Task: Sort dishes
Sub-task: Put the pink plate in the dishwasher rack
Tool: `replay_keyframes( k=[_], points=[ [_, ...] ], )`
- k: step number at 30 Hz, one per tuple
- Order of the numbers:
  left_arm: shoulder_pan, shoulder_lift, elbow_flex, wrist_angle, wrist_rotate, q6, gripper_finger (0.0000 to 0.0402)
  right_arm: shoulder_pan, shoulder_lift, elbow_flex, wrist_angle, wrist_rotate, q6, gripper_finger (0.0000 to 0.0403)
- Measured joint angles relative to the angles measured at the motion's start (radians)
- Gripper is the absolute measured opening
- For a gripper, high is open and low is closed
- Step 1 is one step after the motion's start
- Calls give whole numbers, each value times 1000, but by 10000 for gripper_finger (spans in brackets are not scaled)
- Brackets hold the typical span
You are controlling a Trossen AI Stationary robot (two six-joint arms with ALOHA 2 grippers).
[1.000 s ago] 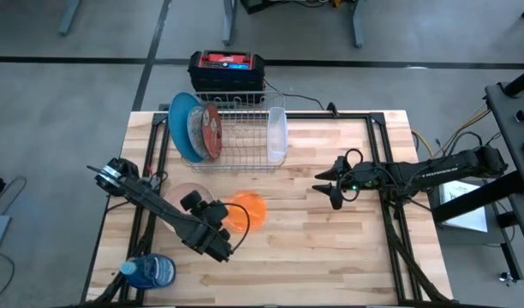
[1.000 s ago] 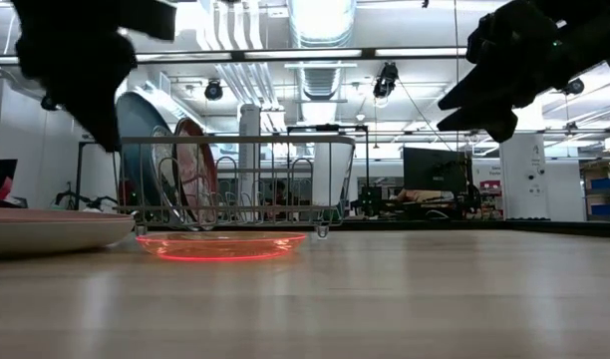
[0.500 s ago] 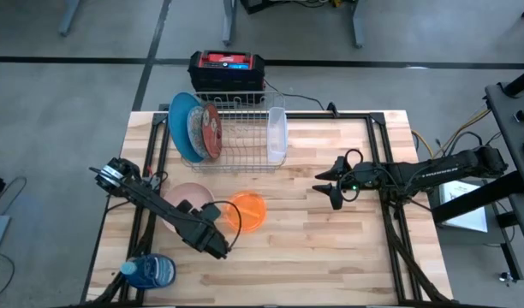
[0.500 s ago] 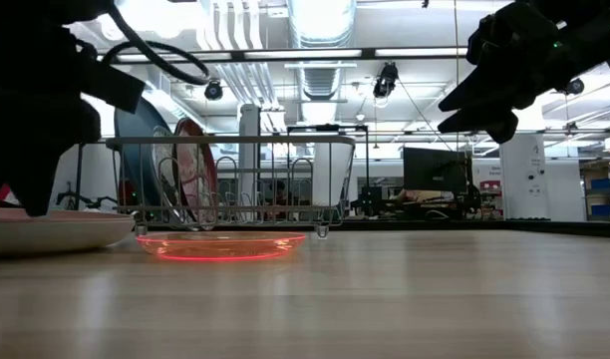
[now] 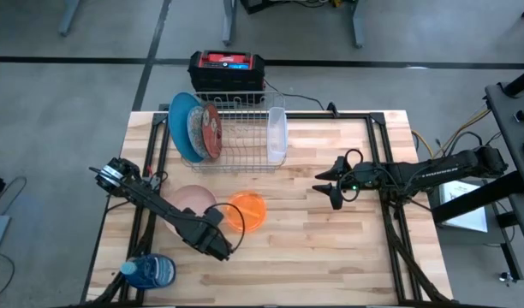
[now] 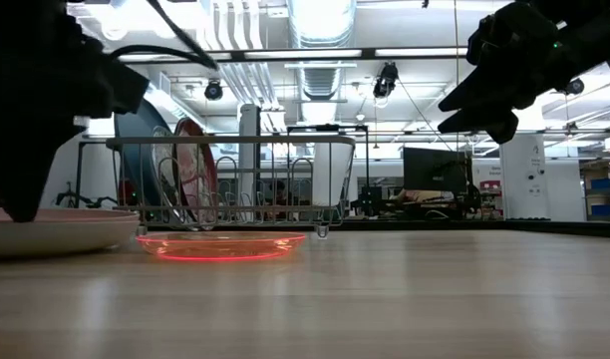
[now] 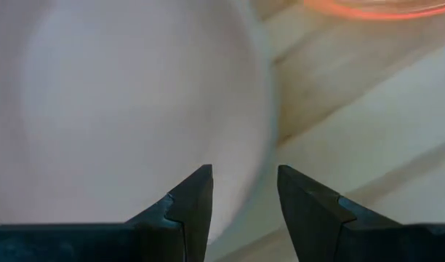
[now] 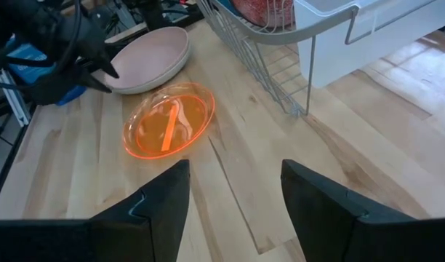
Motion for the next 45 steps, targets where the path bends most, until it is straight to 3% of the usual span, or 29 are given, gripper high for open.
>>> replay_keyframes(
  k=[6, 15, 24, 30, 45],
  points=[
    [0, 0, 20, 80, -7, 89, 145, 0, 0, 0, 0, 0, 1, 205],
    [0, 0, 64, -106, -7, 119, 145, 0, 0, 0, 1, 6, 2, 204],
    [-2, 0, 41, -78, 58, 129, 144, 0, 0, 0, 1, 7, 2, 204],
    [-2, -1, -3, -2, 82, 129, 120, 0, 0, 0, 1, 7, 2, 206],
    [-2, -1, -39, 14, 82, 127, 113, 0, 0, 0, 1, 7, 2, 204]
  ],
)
